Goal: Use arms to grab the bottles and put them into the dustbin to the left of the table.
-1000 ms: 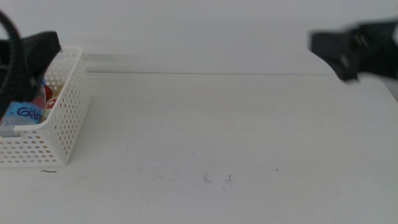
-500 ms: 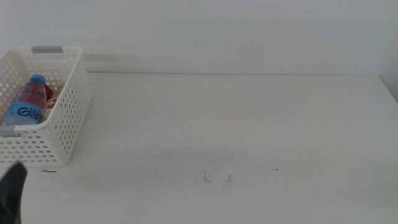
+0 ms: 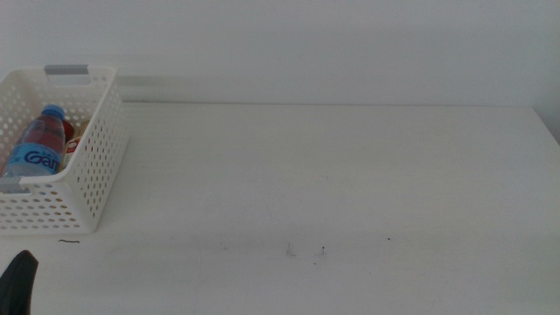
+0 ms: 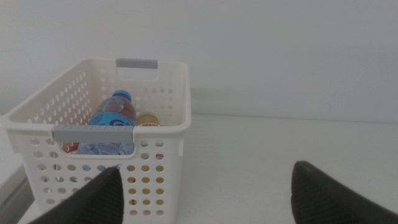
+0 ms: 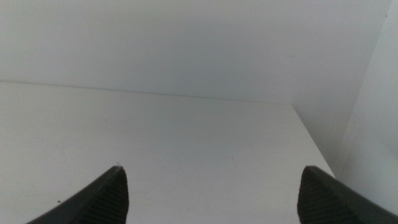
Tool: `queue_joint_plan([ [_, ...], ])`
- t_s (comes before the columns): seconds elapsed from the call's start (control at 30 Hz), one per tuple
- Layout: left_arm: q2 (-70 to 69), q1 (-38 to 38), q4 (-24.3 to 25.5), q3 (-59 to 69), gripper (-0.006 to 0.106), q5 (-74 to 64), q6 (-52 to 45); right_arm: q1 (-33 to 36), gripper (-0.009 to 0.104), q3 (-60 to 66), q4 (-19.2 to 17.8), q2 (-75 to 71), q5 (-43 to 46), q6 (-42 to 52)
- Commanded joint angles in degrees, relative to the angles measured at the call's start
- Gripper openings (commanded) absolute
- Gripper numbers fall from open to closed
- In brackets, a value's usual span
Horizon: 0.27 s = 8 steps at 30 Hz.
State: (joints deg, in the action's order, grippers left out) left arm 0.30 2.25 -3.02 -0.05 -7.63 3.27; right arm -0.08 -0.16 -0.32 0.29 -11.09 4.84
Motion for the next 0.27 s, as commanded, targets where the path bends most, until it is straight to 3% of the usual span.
queue_joint_plan([
  [0.0,-0.30,-0.08,-0.09,0.05,0.090,1.06,0.62,-0.46,0.079,0.16,-0.42,-0.29,0.30,0.11],
  [0.23,-0.30,-0.08,0.62,0.05,0.090,1.06,-0.36,-0.46,0.079,0.16,-0.42,-0.29,0.30,0.11],
])
